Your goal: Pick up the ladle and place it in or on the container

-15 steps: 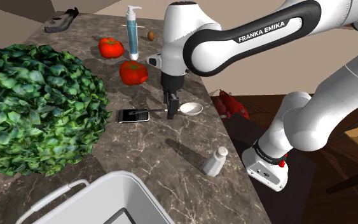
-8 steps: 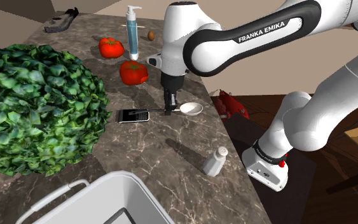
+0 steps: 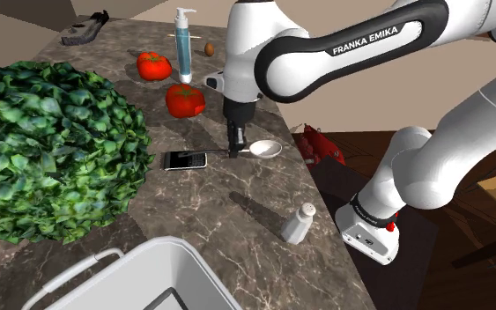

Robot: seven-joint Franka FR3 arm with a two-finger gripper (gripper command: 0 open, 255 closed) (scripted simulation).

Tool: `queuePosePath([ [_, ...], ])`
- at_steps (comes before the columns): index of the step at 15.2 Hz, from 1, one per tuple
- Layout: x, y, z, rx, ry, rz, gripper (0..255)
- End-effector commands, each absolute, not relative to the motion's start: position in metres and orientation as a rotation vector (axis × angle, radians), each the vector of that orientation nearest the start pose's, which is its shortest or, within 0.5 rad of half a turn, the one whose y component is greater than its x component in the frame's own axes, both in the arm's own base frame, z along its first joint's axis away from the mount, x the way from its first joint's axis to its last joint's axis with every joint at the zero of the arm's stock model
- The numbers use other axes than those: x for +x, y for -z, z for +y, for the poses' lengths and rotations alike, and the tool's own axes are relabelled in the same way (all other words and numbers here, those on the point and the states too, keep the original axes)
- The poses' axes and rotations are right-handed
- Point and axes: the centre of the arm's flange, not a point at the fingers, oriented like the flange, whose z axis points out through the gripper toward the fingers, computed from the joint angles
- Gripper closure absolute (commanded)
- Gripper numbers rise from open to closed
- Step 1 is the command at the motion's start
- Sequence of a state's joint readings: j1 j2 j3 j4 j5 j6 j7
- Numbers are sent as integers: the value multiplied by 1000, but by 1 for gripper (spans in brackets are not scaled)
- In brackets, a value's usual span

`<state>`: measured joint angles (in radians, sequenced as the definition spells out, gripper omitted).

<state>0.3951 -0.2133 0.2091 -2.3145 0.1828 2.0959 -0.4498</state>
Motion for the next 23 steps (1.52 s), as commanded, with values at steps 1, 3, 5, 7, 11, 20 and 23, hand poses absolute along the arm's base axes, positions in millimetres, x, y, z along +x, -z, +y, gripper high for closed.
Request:
queuePosePath([
  [1, 385, -436, 279, -2689, -25, -1394, 255],
  [3, 385, -447, 279, -2689, -25, -1394, 255],
  [5, 385, -457, 279, -2689, -25, -1394, 255],
  [7, 385, -468, 279, -2689, -25, -1394, 255],
  [11, 385, -489, 279, -2689, -25, -1394, 255],
  [20, 385, -537, 279, -2689, -25, -1394, 255],
  [23, 385, -552, 279, -2689, -25, -1394, 255],
])
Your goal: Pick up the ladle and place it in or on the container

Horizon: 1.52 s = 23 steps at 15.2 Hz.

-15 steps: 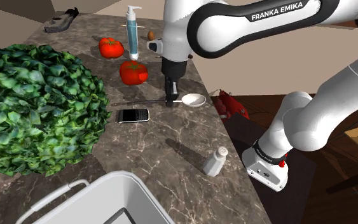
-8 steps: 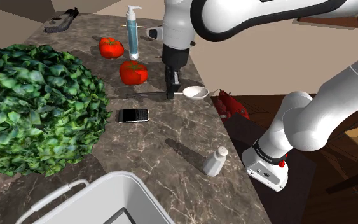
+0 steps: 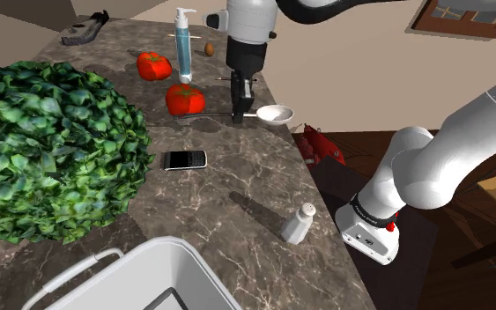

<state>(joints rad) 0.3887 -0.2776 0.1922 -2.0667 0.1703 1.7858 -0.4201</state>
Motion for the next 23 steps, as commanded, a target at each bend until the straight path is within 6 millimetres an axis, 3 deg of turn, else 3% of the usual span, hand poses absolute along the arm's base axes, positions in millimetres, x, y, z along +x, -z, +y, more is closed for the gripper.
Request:
queuePosePath([
  [1, 385, -558, 279, -2689, -25, -1394, 255],
  [13, 385, -620, 279, -2689, -25, -1394, 255],
  [23, 314, -624, 391, -2689, -25, -1394, 255],
])
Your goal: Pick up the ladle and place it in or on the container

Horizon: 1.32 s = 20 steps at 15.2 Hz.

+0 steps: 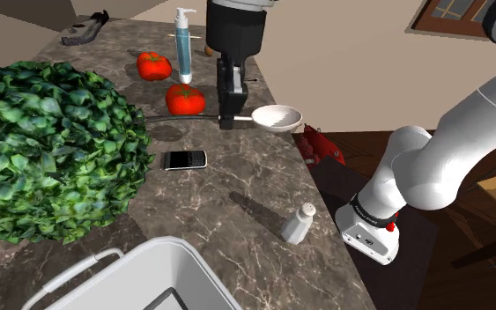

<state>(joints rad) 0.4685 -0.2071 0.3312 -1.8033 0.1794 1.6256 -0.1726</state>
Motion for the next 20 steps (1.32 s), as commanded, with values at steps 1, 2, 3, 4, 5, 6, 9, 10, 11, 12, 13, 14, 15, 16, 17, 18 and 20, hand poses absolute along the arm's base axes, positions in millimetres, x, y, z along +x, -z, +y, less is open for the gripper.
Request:
queuePosePath([
  [1, 307, -624, 402, -2689, -25, -1394, 255],
  [2, 300, -624, 413, -2689, -25, -1394, 255],
  [3, 293, -625, 424, -2689, -25, -1394, 255],
  [4, 286, -625, 436, -2689, -25, -1394, 255],
  [5, 279, -626, 447, -2689, -25, -1394, 255],
  [6, 272, -626, 458, -2689, -25, -1394, 255],
  [9, 251, -627, 491, -2689, -25, -1394, 255],
  [10, 244, -628, 503, -2689, -25, -1394, 255],
  [11, 237, -628, 514, -2689, -25, -1394, 255],
  [12, 230, -628, 525, -2689, -25, -1394, 255],
  [13, 223, -629, 536, -2689, -25, -1394, 255],
  [14, 216, -629, 547, -2689, -25, -1394, 255],
  [15, 209, -629, 558, -2689, -25, -1394, 255],
  [16, 202, -630, 570, -2689, -25, -1394, 255],
  [17, 195, -630, 581, -2689, -25, -1394, 255],
  [18, 188, -631, 592, -2689, -25, -1394, 255],
  [20, 174, -631, 614, -2689, -25, -1394, 255],
])
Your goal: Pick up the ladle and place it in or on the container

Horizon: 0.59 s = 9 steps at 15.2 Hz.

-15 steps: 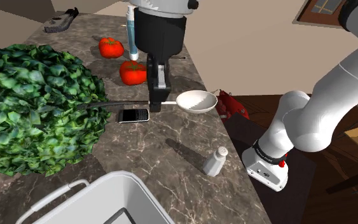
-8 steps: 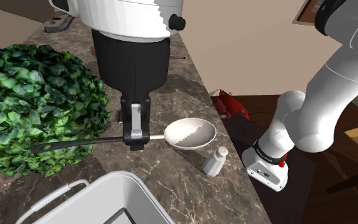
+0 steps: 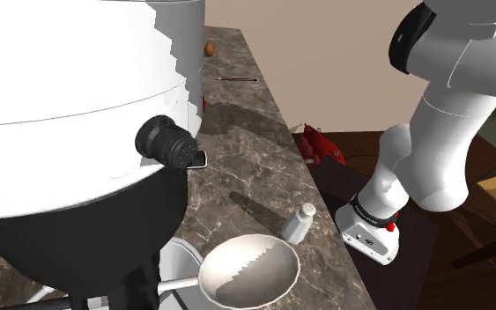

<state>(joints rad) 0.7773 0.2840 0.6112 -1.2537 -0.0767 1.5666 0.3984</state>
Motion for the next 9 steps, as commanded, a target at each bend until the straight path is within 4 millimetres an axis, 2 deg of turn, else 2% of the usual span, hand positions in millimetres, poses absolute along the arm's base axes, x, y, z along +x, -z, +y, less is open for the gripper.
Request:
queuePosePath([
  [1, 167, -632, 625, -2689, -25, -1394, 255],
  [4, 146, -633, 659, -2689, -25, -1394, 255],
  [5, 143, -633, 663, -2689, -25, -1394, 255],
  [9, 143, -612, 663, -2689, -25, -1394, 255],
])
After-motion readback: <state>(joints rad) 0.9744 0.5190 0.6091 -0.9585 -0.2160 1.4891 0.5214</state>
